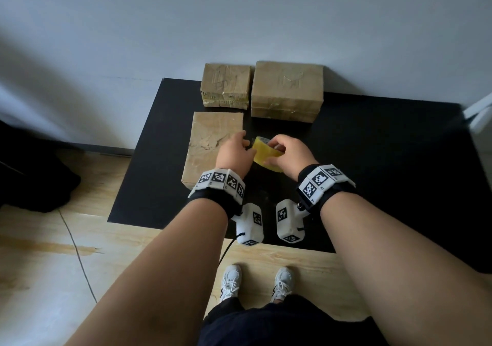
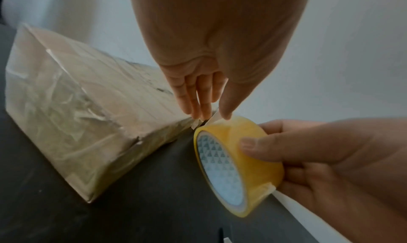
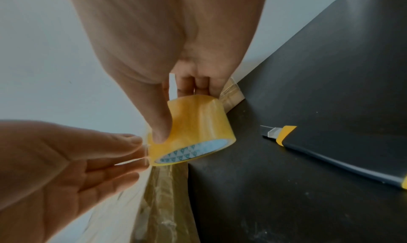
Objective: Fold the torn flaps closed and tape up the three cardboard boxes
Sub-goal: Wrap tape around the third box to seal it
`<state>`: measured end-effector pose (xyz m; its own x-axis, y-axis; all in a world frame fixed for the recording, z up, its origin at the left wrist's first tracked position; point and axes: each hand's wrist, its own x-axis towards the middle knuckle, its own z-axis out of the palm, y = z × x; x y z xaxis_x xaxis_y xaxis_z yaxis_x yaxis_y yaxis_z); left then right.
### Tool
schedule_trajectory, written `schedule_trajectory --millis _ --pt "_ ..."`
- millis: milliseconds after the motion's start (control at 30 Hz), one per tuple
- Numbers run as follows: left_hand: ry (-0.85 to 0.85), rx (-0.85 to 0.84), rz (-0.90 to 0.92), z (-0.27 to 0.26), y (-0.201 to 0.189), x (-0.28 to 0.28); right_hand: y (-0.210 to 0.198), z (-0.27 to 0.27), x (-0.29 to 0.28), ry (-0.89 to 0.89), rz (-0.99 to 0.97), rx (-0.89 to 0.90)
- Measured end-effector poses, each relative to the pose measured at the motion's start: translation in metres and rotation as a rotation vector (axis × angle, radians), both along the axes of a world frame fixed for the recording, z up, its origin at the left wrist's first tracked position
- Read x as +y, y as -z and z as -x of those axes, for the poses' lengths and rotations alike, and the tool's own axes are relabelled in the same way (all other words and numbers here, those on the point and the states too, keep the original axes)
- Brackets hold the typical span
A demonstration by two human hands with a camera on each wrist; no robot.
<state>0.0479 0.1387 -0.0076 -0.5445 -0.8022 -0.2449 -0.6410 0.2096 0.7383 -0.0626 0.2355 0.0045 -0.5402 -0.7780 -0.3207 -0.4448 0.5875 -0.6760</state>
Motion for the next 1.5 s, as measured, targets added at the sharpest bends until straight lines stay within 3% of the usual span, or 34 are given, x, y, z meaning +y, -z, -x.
schedule_trajectory --millis 233,567,1300,1500 --pt "-0.204 0.233 -0.200 -0.003 0.002 -0.002 -0.003 0.002 0.011 0.021 0.059 -0.083" --pt "-0.179 0.232 -0.301 0.002 0.000 -0.005 -0.009 0.000 0.014 0.026 0.070 -0.152" --pt "0.066 0.081 -0.085 0.014 -0.010 -0.003 -0.016 -0.005 0.010 0.077 0.091 -0.063" --pt "0.098 0.038 -0.029 0.017 -0.011 -0.008 -0.015 0.002 0.013 0.080 0.100 -0.147"
